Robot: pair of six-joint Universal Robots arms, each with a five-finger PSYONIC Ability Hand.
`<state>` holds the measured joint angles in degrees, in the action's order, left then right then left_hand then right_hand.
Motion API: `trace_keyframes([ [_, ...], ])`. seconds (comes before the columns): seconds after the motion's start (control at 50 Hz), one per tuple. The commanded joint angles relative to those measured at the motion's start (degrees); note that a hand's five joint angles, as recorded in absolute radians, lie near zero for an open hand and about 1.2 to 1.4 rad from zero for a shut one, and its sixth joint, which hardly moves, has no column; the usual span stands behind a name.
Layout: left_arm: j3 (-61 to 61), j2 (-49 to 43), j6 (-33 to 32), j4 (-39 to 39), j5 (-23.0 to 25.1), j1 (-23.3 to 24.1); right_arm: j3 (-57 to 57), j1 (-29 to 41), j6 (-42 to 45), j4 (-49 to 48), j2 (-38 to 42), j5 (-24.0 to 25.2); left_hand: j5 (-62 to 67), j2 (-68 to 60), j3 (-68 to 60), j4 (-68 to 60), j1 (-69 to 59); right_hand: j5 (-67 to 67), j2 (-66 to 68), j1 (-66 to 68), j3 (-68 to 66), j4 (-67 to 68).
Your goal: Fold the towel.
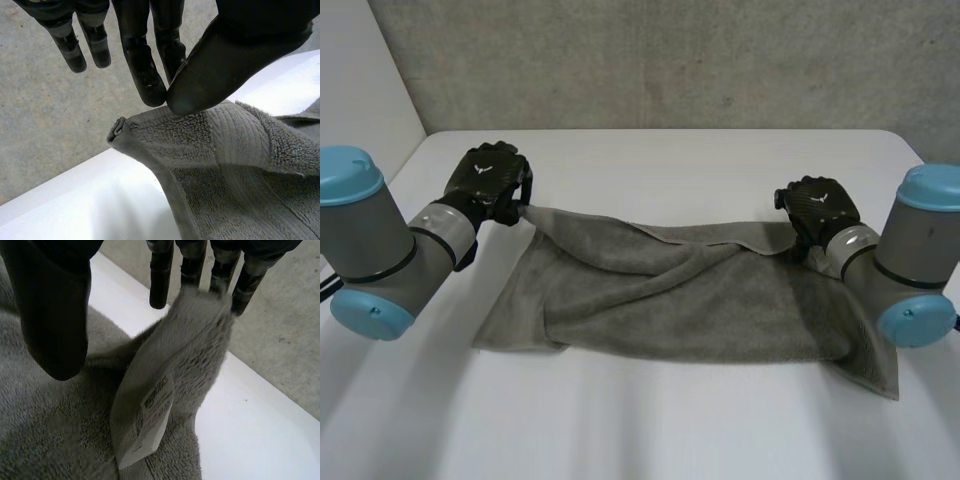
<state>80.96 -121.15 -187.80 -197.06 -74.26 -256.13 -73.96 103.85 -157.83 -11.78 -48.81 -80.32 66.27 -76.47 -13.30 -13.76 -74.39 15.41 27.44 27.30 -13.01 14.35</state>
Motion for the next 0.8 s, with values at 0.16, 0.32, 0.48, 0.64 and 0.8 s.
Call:
trace_keyframes([
  [0.16, -0.01, 0.21, 0.15, 0.01, -0.01, 0.01, 6.29, 0.12, 10.43, -0.35, 7.41, -3.35, 3.73, -3.53, 3.3, 3.76, -5.61, 19.16, 17.13, 17.27, 3.01, -4.35],
  [0.32, -0.01, 0.56, 0.33, 0.1, -0.01, -0.07, 7.61, -0.4, 5.6, -0.26, 2.84, -2.56, 3.73, -3.53, 3.3, 3.76, -5.61, 54.59, 52.56, 52.7, 3.01, -4.35],
  [0.48, 0.07, 2.14, 0.42, 0.27, -0.01, -0.16, 1.37, -2.42, -8.37, 0.09, -10.16, 4.3, 3.73, -3.53, 3.3, 3.76, -5.61, 54.59, 52.56, 52.7, 3.01, -4.35],
  [0.64, 1.66, 3.55, 0.42, 0.19, 0.08, -0.25, -5.14, -6.56, -7.41, 3.43, -10.16, 7.02, 3.73, -3.53, 3.3, 3.76, -5.61, 32.62, 30.59, 30.73, 3.01, -4.35],
  [0.8, 2.88, 3.28, 0.15, 0.01, 0.25, 0.1, -5.23, -6.99, -7.58, 4.04, -3.84, 8.43, 3.73, -3.53, 3.3, 3.76, -5.61, 30.78, 28.75, 28.89, 3.01, -4.35],
])
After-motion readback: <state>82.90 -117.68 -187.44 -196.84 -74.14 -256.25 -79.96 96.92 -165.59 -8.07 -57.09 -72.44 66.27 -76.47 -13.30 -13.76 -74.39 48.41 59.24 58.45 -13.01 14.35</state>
